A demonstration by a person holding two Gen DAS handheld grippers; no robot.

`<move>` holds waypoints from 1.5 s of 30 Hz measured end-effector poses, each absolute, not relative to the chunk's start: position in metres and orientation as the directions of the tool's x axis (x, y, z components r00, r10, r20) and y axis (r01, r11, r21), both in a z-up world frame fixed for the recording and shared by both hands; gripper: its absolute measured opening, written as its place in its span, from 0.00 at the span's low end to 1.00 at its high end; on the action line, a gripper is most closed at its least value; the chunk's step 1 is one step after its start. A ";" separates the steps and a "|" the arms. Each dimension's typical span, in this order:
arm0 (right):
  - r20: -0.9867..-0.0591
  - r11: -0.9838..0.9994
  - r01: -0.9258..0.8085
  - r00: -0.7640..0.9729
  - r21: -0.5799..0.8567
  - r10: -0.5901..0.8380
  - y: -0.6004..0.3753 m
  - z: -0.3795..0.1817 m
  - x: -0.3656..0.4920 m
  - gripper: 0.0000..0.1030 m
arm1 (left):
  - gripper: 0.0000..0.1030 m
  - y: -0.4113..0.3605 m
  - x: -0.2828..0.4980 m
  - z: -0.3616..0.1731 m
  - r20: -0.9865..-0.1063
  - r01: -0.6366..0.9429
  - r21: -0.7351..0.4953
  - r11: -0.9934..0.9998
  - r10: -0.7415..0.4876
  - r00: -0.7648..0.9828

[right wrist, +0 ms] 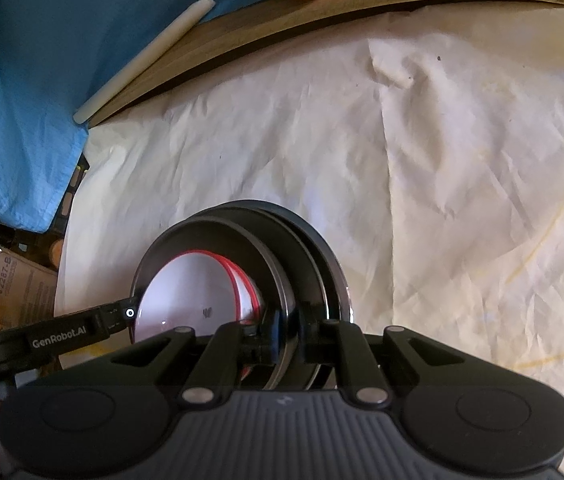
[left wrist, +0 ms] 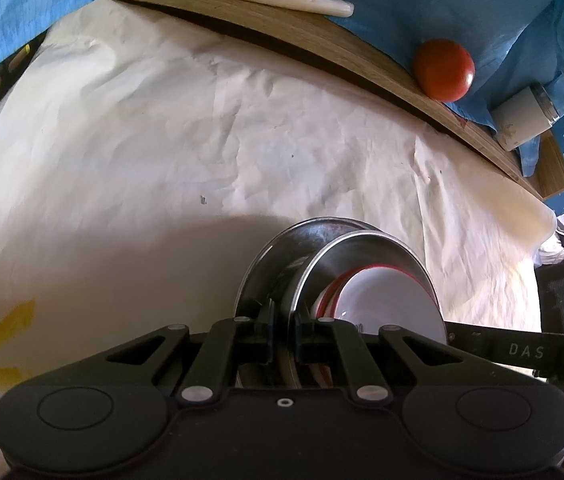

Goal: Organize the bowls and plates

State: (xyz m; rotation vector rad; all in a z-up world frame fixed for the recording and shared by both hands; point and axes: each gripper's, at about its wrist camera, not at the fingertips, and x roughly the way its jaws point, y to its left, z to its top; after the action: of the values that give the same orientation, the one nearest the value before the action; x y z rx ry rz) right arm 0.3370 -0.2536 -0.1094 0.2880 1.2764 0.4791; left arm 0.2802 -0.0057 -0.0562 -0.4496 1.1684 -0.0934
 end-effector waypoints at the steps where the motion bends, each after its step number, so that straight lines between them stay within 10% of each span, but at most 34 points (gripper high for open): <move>1: -0.843 0.868 -0.182 0.213 0.462 0.493 -0.253 -0.109 0.337 0.12 | 0.08 -0.006 0.280 -0.055 -0.866 -0.155 -0.385 0.910 -0.298 0.402; 29: -0.843 0.905 -0.112 0.333 0.410 0.422 -0.267 -0.094 0.317 0.49 | 0.27 -0.004 0.277 -0.042 -0.855 -0.091 -0.332 0.939 -0.259 0.449; 33: -0.836 0.907 -0.099 0.359 0.409 0.416 -0.269 -0.090 0.314 0.51 | 0.55 -0.004 0.275 -0.035 -0.851 -0.084 -0.284 0.955 -0.211 0.480; 45: -0.798 0.912 -0.117 0.451 0.393 0.401 -0.268 -0.075 0.299 0.68 | 0.72 -0.002 0.268 -0.030 -0.827 -0.030 -0.301 0.953 -0.246 0.505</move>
State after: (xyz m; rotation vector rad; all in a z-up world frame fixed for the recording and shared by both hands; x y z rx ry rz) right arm 0.2986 -0.2678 -0.0752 0.2997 1.0589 0.3260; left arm 0.2681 -0.0016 -0.0301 -0.2938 1.0368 -0.1321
